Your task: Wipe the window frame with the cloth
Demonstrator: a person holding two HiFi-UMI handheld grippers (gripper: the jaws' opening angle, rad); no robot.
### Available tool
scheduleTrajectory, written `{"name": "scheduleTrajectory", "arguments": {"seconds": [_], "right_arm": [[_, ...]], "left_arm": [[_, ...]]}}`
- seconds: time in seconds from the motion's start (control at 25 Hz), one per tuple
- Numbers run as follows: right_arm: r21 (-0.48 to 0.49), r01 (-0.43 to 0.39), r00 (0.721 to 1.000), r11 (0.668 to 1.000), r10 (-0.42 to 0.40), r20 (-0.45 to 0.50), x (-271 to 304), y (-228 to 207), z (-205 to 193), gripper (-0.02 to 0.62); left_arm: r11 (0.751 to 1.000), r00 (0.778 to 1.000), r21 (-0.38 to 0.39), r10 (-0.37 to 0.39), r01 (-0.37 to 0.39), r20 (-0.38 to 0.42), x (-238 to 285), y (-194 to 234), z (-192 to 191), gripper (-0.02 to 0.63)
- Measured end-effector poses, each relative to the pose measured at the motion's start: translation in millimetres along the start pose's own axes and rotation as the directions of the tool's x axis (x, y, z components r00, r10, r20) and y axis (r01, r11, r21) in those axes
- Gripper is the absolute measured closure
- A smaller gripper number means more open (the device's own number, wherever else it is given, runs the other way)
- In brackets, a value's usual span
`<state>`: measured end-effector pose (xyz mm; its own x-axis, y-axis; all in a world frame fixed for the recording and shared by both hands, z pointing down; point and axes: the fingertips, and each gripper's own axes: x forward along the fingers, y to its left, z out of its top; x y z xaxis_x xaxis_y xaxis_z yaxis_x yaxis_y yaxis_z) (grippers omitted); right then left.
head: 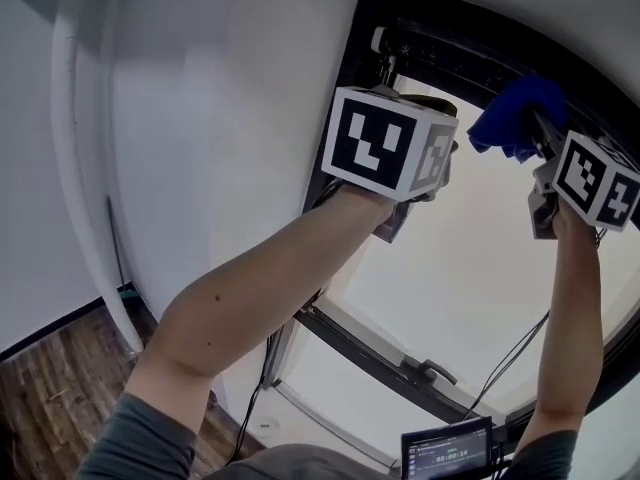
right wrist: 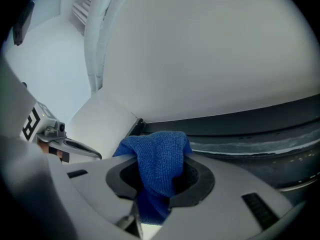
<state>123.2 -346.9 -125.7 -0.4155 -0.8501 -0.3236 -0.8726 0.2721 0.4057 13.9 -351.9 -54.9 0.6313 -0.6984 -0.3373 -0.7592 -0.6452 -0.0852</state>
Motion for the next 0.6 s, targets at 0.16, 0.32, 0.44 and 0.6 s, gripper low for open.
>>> {"name": "scheduleTrajectory", "arguments": {"seconds": [0.16, 0.32, 0.44, 0.6], "right_arm": [[0.014, -0.045, 0.999, 0.999, 0.045, 0.016, 35.6, 33.1, 2.3, 0.476], [0.019, -0.090, 0.995, 0.996, 0.089, 0.036, 71.1, 73.7, 5.0, 0.476], [0.037, -0.128, 0.991, 0.991, 0.126, 0.040, 107.2, 106.6, 8.0, 0.476], [0.045, -0.146, 0.989, 0.988, 0.145, 0.023, 142.1, 140.2, 14.6, 0.476]], "left_arm": [[0.996, 0.997, 0.032, 0.079, -0.078, -0.014, -15.8, 44.7, -2.7, 0.597], [0.993, 0.994, 0.045, 0.108, -0.107, -0.015, -38.0, 79.1, -1.7, 0.597], [0.990, 0.991, 0.051, 0.135, -0.134, -0.016, -52.6, 110.2, 0.7, 0.597], [0.989, 0.990, 0.042, 0.140, -0.139, -0.019, -69.1, 129.8, 10.9, 0.597]]}}
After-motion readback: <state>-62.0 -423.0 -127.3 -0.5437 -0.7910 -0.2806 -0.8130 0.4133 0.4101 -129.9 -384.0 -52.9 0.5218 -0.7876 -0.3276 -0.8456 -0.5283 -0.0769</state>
